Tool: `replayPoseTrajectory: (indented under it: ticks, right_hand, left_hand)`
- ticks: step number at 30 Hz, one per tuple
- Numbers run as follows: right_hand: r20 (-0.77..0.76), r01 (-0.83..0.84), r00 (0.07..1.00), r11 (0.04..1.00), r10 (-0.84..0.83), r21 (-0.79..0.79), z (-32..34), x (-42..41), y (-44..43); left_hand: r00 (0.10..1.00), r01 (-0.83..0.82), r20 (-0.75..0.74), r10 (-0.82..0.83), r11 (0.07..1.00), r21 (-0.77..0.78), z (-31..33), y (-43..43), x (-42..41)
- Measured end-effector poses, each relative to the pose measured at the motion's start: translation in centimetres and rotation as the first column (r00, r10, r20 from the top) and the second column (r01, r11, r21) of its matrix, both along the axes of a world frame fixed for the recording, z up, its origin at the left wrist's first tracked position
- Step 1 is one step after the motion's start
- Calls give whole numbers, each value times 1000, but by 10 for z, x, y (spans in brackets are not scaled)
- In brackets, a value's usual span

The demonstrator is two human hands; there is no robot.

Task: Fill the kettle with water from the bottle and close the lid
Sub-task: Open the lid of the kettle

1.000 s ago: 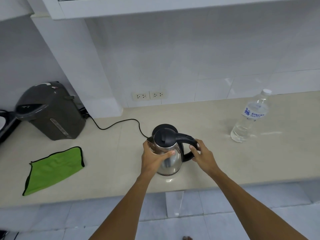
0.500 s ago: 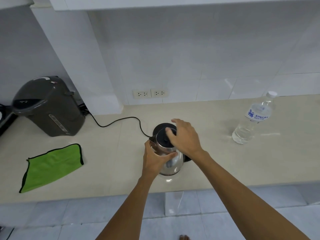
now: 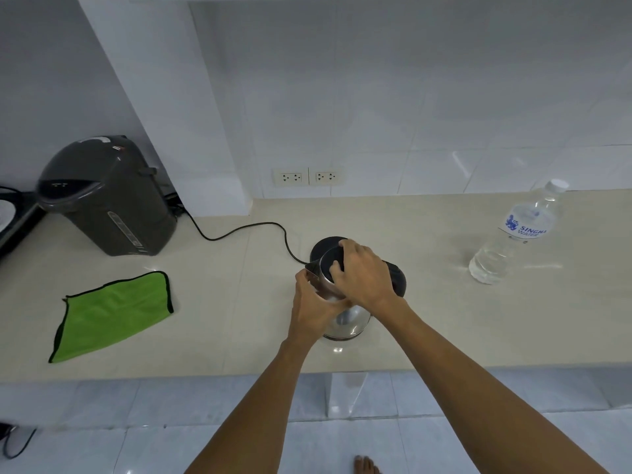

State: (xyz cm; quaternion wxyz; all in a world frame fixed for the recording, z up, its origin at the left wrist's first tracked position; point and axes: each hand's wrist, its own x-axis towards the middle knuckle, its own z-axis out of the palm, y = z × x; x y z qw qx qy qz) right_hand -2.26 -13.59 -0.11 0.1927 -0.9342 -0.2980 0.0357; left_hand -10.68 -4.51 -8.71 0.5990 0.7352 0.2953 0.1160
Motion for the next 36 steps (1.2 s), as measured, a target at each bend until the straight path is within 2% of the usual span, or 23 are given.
replayPoseTrajectory:
  ticks: [9, 20, 26, 29, 36]
  right_hand:
    - [-47, -65, 997, 997, 62, -50, 4, 4, -2]
    - [-154, -73, 983, 985, 97, 160, 15, 15, -20]
    - [-223, 54, 974, 939, 24, 339, 22, 22, -35]
    - [-325, 149, 946, 881, 5, 449, 26, 25, -47]
    - [-445, 281, 896, 778, -3, 561, 24, 27, -68]
  left_hand:
    - [1000, 5, -7, -5, 1000, 3, 1, 0, 0]
    - [1000, -7, -8, 7, 1000, 3, 0, 1, 0]
    - [1000, -10, 0, 10, 1000, 16, 0, 1, 1]
    - [1000, -11, -2, 11, 1000, 19, 0, 1, 1]
    - [1000, -11, -21, 12, 999, 30, 3, -1, -1]
